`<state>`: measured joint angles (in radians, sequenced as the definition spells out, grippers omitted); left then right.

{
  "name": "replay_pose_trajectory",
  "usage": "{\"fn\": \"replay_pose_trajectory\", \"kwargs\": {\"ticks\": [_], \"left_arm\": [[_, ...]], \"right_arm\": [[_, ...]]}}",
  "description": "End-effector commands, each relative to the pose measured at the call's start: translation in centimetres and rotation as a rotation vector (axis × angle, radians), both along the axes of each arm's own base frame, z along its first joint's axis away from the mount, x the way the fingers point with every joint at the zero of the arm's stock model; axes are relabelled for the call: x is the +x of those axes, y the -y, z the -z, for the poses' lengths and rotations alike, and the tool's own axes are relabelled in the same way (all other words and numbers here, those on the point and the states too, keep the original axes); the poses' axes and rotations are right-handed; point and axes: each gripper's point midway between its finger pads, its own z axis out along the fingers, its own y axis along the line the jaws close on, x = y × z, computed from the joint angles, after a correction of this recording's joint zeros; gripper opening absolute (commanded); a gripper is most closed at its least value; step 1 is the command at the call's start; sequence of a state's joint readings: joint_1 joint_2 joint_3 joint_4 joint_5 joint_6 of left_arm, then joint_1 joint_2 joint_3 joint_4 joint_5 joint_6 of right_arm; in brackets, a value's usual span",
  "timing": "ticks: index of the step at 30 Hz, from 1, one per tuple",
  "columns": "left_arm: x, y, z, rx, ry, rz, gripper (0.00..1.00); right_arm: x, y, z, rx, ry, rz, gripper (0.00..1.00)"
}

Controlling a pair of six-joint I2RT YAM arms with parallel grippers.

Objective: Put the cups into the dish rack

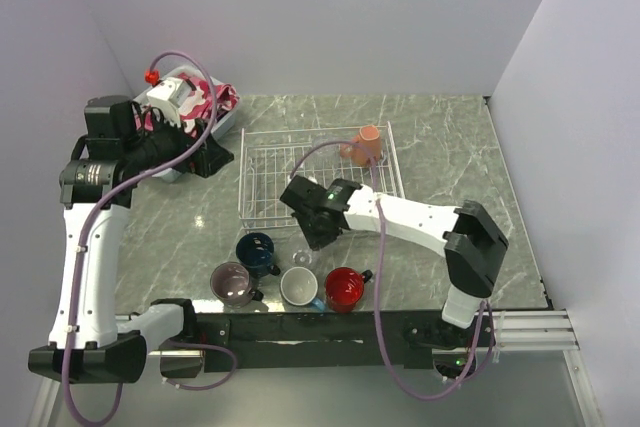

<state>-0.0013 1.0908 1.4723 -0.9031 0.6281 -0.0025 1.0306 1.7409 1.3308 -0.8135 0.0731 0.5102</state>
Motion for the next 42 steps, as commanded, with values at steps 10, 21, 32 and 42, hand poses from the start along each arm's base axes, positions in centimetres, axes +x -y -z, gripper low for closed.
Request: {"fn": "replay_pose_trajectory", "kwargs": {"ticks": [10, 21, 32, 42], "left_arm": [[5.0, 2.7, -3.1, -0.106, -0.030, 0.169, 0.96], [9.4, 6.4, -12.7, -0.675, -0.178, 0.558, 0.96], [10.5, 9.0, -12.6, -0.705, -0.188, 0.655, 0.96], [11.1, 9.2, -10.3, -0.698, -0.240, 0.633, 0.96]], "right_arm": [[8.6, 2.5, -24.3, 0.530, 0.251, 0.080, 0.00], [14.8, 1.9, -38.0, 1.321, 0.139, -0.049, 0.00], [21.2, -1.4, -37.8, 1.460, 0.000, -0.046, 0.00], [22.7, -3.2, -37.2, 1.499, -0.055, -0.073, 0.00]]}}
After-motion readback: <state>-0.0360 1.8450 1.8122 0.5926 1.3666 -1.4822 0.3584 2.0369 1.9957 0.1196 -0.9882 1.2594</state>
